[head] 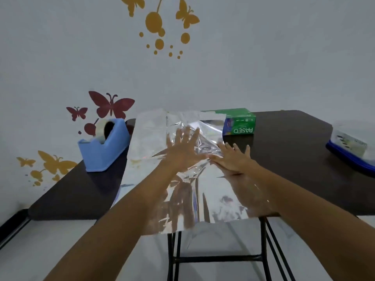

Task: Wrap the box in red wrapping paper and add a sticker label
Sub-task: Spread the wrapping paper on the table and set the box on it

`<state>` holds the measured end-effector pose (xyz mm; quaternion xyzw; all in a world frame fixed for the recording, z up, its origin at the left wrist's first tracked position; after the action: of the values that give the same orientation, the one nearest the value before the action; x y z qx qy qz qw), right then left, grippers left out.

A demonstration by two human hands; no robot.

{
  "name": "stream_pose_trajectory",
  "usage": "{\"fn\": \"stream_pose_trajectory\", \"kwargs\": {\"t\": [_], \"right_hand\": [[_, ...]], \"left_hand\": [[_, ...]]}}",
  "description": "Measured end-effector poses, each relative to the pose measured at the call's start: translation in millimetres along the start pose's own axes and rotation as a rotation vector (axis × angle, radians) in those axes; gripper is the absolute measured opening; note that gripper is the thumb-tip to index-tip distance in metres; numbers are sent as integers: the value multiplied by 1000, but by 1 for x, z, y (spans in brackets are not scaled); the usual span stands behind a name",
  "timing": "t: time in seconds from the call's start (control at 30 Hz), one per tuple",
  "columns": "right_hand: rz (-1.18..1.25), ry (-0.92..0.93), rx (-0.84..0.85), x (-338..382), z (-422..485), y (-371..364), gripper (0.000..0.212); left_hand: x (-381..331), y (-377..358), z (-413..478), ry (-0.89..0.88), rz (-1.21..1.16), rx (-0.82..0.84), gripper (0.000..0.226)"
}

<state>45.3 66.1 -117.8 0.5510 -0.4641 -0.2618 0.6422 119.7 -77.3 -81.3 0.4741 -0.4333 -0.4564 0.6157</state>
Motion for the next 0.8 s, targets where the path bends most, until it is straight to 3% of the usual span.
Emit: {"fn": "stream_pose_trajectory", "kwargs": {"t": [0.13, 0.27, 0.33, 0.5, 0.67, 0.8], "right_hand": [[-83, -39, 7, -5, -6, 8, 76], [91, -23, -387, -26, 1, 48, 76], [121, -4, -505, -39, 12, 63, 75], [118, -3, -526, -54, 61, 74, 94], [-81, 62, -426, -55, 101, 92, 110], [-67, 79, -355, -69, 120, 89, 96]], "left_hand": [[11, -24, 22, 94, -223, 120, 78], [34, -46, 39, 218, -123, 140, 84], [43, -49, 47, 247, -135, 104, 87], [39, -57, 67, 90, -132, 100, 78], [34, -60, 74, 58, -108, 104, 76], [35, -60, 77, 42, -93, 107, 77]]}}
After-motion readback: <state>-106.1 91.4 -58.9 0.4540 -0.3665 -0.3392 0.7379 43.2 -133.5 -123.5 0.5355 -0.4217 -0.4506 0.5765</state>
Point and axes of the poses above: each hand's wrist, its own z-axis towards the middle knuckle, its own y-axis out of the back of the hand, x = y × z, the point moved 5 cm from there along z, towards the middle knuckle, and after that the axes turned 9 degrees about z, right-handed, at the moved point
